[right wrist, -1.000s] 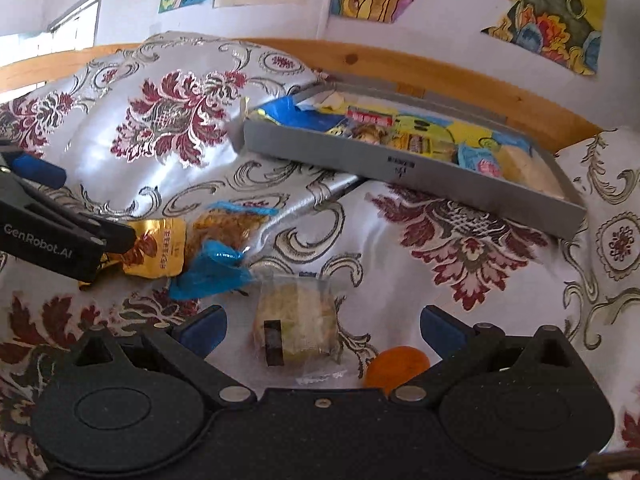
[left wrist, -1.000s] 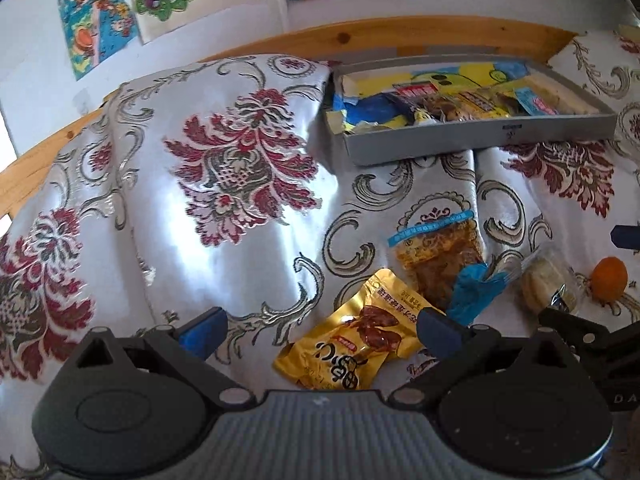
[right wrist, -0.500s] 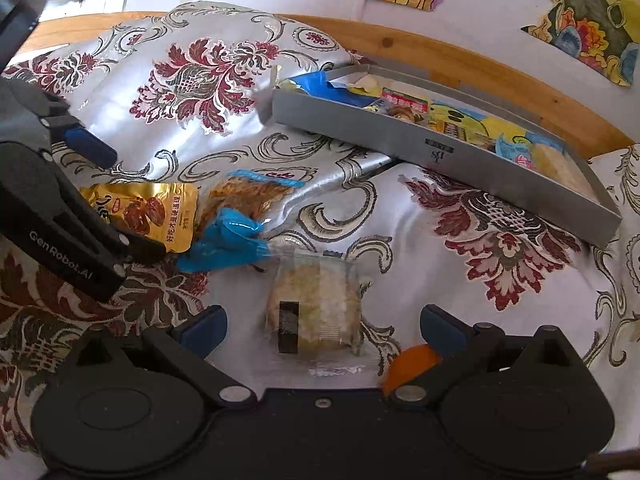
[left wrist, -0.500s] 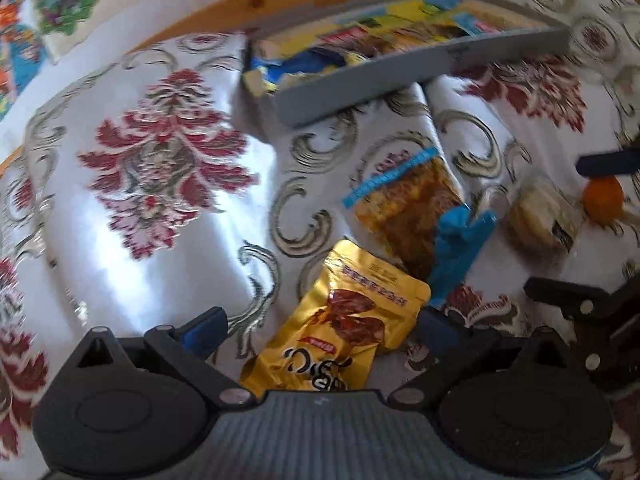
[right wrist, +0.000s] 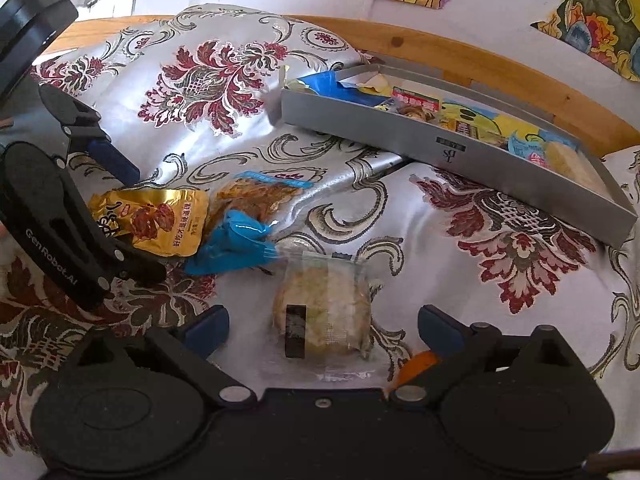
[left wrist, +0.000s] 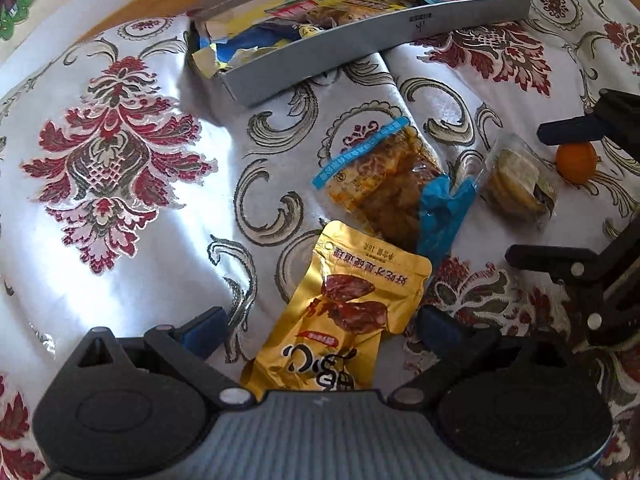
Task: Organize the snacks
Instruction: 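Close left tool on the gold pouch while right tool grasps the wrapped biscuit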
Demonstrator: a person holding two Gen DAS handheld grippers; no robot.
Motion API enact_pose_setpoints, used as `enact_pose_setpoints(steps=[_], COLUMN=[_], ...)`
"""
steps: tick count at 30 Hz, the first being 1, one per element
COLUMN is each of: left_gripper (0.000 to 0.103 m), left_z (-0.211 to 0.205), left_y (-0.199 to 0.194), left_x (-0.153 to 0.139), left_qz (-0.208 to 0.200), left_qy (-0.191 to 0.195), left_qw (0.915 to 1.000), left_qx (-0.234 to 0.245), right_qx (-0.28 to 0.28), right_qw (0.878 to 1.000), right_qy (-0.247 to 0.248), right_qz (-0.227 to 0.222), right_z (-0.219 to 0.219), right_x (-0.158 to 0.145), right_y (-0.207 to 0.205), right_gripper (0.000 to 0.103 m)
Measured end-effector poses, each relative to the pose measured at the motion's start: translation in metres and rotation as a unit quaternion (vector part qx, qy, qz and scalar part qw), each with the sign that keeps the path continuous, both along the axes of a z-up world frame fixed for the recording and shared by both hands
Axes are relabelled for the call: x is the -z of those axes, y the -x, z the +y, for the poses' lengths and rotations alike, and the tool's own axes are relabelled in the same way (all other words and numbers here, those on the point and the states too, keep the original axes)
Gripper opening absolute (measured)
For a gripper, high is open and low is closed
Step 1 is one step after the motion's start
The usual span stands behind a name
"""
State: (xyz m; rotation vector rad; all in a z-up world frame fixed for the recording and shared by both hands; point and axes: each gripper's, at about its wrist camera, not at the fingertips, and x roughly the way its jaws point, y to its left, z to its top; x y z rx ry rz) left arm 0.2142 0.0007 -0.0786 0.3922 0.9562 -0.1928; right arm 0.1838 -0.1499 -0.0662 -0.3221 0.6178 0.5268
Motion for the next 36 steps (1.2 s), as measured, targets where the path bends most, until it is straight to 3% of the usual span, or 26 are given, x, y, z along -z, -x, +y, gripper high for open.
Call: enact_pose_setpoints(steps=[10,26,29,36], left_gripper=[0.099,0.067,0.055,0.054], left_z=[0.0,-0.002,-0.004,-0.006], left_y=[0.001,0.003,0.003,0.01], left_x=[-0.002,-0.011,-0.012,-0.014], left_qz=[0.023,0.042,0.052,0.059], left_qy=[0.012,0.03,0.041,0.084], left_qw=[0.9997,0.9987,0.9977,0.9928], left_qx=[0.001,-0.005,-0.016,-0.061], right_qx=[-0.005,0.003,0.008,0.004], right_qw=[0.999,0.998,0.998,0.998], right_qy=[-0.025,-0.042,-0.046,-0.029], right_qz=[0.032,0.052,0.052,0.048], right_z=[0.0,-0.002,-0.003,0.0], right_x=[0.001,0.0,-0.001,-0.001], right_y=[-0.002,0.0,-0.001,0.003], right_gripper=[0.084,0.068,0.057,0.055])
